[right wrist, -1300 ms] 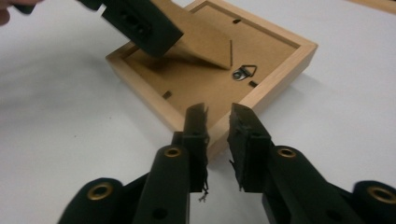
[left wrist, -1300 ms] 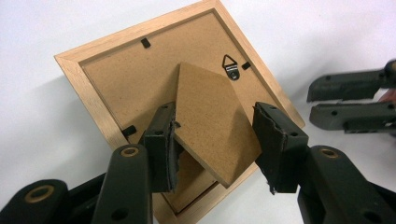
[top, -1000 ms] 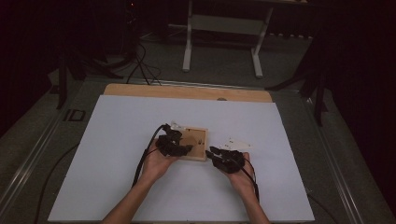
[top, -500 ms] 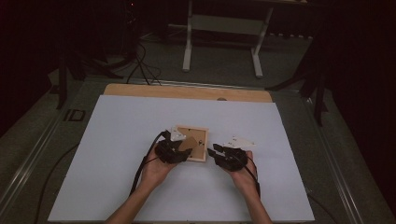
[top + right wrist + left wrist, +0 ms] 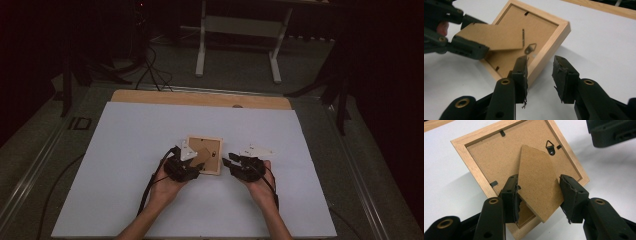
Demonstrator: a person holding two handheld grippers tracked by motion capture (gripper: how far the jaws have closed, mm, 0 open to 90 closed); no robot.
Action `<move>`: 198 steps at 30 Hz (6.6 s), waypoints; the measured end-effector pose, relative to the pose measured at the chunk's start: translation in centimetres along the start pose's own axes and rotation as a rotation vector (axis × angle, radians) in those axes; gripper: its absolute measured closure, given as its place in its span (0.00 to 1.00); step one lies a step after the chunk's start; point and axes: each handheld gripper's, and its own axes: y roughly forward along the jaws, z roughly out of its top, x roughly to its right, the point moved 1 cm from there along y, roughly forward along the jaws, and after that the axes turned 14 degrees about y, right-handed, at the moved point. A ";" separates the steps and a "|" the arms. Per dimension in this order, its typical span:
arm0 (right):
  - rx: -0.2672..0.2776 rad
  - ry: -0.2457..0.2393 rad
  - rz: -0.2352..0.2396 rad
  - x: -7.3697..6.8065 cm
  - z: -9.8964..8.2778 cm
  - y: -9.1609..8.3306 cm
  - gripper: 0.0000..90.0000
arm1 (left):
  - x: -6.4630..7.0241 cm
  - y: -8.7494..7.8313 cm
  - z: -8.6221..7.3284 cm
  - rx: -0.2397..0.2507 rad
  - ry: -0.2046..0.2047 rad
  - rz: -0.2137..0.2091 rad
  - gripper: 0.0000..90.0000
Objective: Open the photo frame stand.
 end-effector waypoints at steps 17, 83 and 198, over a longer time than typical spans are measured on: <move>-0.019 0.011 0.004 -0.1 3.4 1.5 0.65 | 0.8 -0.1 -1.3 0.057 0.009 0.042 0.59; -0.061 0.016 0.118 0.0 4.6 2.2 0.62 | -0.7 -1.0 -2.0 0.070 -0.028 -0.156 0.71; -0.029 -0.162 0.139 -4.4 0.2 -0.5 0.49 | -1.0 -2.5 -4.3 0.017 -0.028 -0.139 0.79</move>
